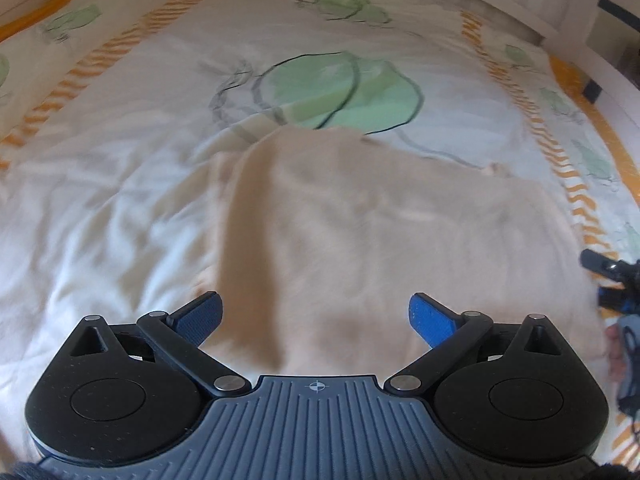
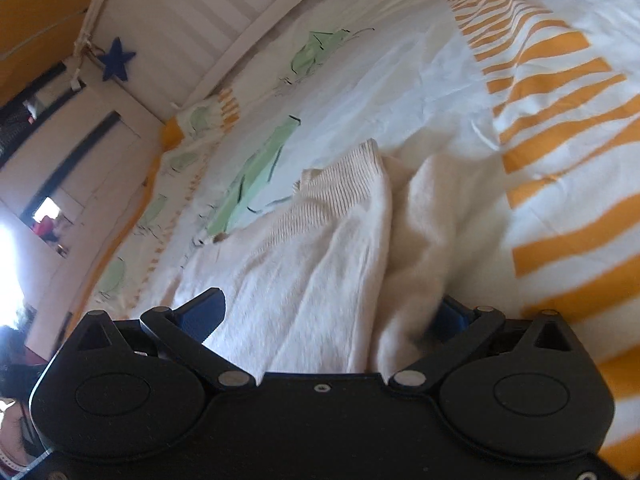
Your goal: Fold small clothes
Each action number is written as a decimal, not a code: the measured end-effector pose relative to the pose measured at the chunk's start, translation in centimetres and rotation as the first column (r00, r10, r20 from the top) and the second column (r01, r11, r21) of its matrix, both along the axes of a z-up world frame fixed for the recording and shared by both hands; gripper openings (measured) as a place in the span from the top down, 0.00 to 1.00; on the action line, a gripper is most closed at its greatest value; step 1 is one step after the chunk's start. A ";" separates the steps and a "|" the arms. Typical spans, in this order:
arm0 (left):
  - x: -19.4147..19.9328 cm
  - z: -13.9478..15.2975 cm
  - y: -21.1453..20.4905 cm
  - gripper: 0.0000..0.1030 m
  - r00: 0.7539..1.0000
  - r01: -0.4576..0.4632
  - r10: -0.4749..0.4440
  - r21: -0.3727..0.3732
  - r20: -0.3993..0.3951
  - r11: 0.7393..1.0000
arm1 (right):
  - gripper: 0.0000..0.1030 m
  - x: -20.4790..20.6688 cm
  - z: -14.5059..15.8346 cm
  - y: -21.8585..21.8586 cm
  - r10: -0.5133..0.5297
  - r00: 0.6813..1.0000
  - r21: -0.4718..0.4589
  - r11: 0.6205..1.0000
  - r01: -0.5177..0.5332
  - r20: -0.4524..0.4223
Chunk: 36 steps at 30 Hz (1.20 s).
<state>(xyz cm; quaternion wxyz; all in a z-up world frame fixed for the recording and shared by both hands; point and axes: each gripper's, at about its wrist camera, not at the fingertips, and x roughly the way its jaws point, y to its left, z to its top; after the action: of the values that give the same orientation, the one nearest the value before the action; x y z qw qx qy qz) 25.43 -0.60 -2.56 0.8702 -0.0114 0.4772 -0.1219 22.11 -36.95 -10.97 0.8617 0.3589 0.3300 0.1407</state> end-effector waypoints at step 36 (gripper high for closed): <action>10.9 -6.3 -12.9 0.00 0.998 0.031 -0.015 0.288 -0.058 0.957 | 0.00 0.8 1.3 2.2 0.092 0.995 -0.212 0.972 -0.098 -0.039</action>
<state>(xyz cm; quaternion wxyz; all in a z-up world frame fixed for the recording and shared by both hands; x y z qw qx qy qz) 36.29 -13.49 -8.82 0.8477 0.1179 0.5137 -0.0608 22.92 -34.78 -9.66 0.8828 0.2499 0.3724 0.1400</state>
